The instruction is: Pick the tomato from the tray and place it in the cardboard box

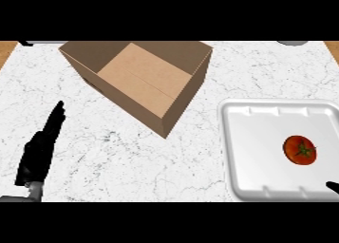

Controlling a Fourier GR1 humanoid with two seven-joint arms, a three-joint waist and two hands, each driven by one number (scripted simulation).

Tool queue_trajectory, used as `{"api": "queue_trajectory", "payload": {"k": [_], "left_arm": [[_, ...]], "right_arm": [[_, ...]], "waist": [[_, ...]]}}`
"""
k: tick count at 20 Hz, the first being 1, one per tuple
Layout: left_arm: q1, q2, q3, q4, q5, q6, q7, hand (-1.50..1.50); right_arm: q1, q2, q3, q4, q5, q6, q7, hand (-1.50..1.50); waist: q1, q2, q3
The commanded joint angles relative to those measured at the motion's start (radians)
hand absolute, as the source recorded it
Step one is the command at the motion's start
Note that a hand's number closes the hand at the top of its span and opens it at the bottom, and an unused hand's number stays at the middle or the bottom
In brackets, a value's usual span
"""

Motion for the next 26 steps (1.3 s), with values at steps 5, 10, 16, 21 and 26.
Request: {"api": "queue_trajectory", "payload": {"k": [5, 10, 16, 21, 26], "left_arm": [[0.005, -0.024, 0.005, 0.039, 0.001, -0.018, -0.040, 0.00], [-0.033, -0.009, 0.052, 0.045, 0.009, -0.061, -0.023, 0.00], [-0.010, -0.038, 0.079, 0.038, -0.031, -0.084, -0.027, 0.00], [0.029, -0.056, 0.102, 0.043, -0.042, -0.119, -0.070, 0.00], [0.042, -0.114, 0.096, -0.015, -0.106, -0.088, -0.030, 0.00]], "right_arm": [[-0.033, -0.101, 0.146, -0.232, 0.086, 0.287, 0.503, -1.50], [-0.154, -0.031, 0.230, -0.246, 0.181, 0.365, 0.705, -1.50], [-0.238, 0.077, 0.201, -0.121, 0.256, 0.390, 0.694, -1.50], [-0.237, 0.110, 0.162, -0.148, 0.253, 0.470, 0.737, -1.50], [-0.198, 0.164, 0.169, -0.171, 0.341, 0.480, 0.694, -1.50]], "waist": [[0.019, 0.002, 0.004], [0.014, 0.000, 0.006], [0.011, -0.001, 0.007], [0.009, -0.002, 0.007], [0.008, -0.002, 0.007]]}}
